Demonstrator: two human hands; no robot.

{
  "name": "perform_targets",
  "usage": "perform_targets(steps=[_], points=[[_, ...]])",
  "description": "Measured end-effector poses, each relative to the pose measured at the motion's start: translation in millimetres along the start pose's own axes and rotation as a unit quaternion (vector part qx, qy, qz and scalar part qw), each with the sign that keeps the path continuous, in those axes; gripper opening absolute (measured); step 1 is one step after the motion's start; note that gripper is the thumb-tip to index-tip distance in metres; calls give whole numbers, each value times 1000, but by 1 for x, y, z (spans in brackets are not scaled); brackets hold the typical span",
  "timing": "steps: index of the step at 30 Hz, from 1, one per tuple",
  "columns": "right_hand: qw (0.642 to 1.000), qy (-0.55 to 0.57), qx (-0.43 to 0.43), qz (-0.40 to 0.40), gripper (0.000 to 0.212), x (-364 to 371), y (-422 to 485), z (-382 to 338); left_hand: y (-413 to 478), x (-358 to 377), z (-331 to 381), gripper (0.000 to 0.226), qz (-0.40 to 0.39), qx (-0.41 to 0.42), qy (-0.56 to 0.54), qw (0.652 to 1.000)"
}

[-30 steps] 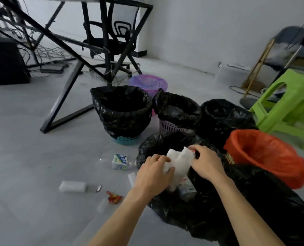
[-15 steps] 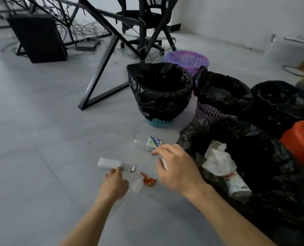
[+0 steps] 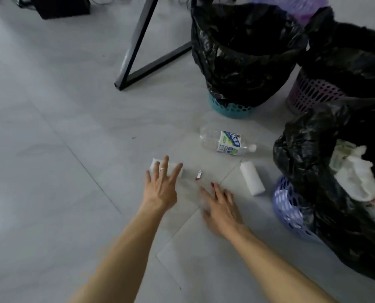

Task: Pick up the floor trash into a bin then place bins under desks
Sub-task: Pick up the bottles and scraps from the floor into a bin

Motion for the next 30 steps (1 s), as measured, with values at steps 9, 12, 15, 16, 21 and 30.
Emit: perform_targets(steps=[9, 12, 15, 16, 21, 30], points=[[999, -17, -20, 47, 63, 6, -15, 7, 14, 14, -10, 71, 3, -14, 5, 1000], [998, -53, 5, -15, 54, -6, -8, 0, -3, 21, -7, 63, -16, -42, -31, 999], [997, -70, 7, -22, 44, -8, -8, -3, -20, 24, -8, 63, -60, -50, -41, 996], [997, -74, 2, -31, 43, -3, -11, -3, -26, 26, -8, 64, -75, -53, -42, 995], [991, -110, -7, -71, 38, 1, -50, -2, -60, 33, -2, 64, -146, -41, 44, 987], [988, 34, -100, 112, 19, -185, -108, -19, -66, -84, 27, 58, -30, -78, -50, 995]])
Point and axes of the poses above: each hand's wrist, its own y-axis towards the middle knuckle, its own x-axis out of the palm, z = x × y, the point moved 8 cm from there along y, towards the middle knuckle
